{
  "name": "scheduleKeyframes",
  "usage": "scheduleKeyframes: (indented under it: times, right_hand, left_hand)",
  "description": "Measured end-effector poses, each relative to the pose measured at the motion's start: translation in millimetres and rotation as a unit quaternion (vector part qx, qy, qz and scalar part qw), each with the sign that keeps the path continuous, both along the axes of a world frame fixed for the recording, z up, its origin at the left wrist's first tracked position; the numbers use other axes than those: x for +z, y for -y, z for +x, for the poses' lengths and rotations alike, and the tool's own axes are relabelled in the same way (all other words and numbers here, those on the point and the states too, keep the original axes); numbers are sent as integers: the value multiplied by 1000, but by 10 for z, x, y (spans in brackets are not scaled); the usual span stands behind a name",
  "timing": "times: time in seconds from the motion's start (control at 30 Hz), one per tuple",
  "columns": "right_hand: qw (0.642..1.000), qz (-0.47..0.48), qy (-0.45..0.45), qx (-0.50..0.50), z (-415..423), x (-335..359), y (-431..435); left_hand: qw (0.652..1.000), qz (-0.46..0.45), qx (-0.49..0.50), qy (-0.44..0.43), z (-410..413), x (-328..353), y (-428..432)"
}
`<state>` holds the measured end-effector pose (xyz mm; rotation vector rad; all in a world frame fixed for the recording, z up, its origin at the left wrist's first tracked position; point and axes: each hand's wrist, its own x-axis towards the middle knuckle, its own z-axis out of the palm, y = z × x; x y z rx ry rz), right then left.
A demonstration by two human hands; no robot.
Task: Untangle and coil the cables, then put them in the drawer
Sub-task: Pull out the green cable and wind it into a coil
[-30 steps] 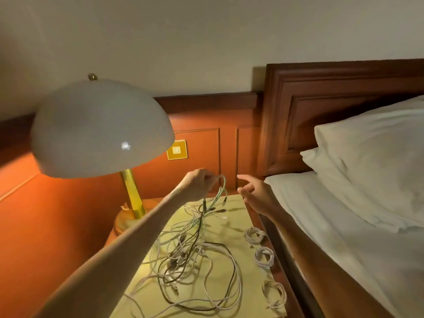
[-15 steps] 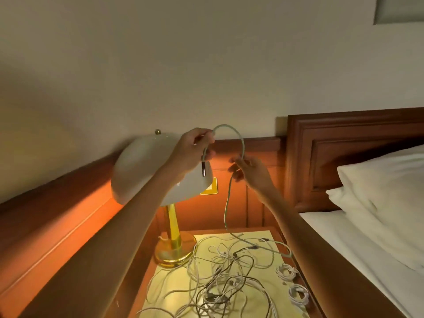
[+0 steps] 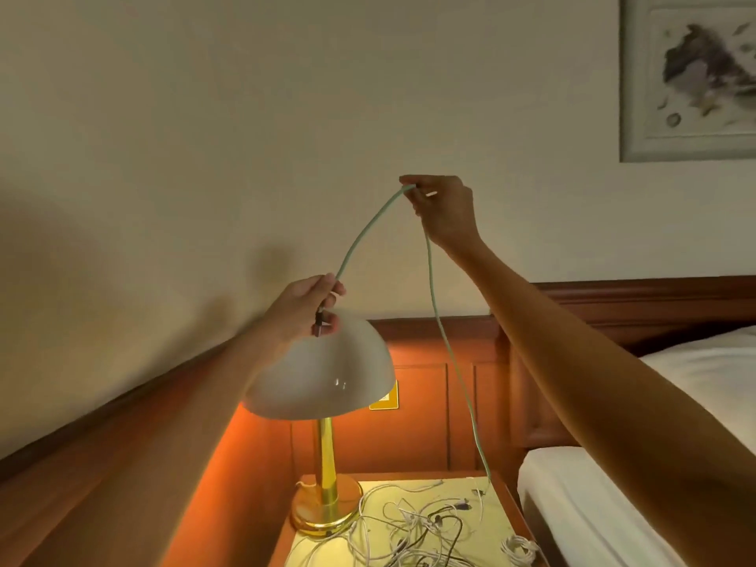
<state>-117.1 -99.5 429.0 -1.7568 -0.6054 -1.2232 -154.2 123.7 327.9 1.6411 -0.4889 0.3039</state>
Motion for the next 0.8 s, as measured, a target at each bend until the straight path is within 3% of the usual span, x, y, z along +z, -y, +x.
scheduleKeyframes:
  times: [0.23,0.57,0.73,0.8]
  right_hand:
    - [993,-28,110,-35,-359,367,-243]
    - [943,-61,309,-108,-789,907,-542]
    - [928,-123,323,-137,-957,1213,-628]
    - [937,-155,266,-164,-1048,1110,-610]
  left_hand:
    - [997,42,-6,59,-342,170,-186]
    - [996,38,-43,72,-774,500,-261]
    - [997,15,-14,77,-894,692,-274]
    - [998,4,-15,56,-961,624,-314]
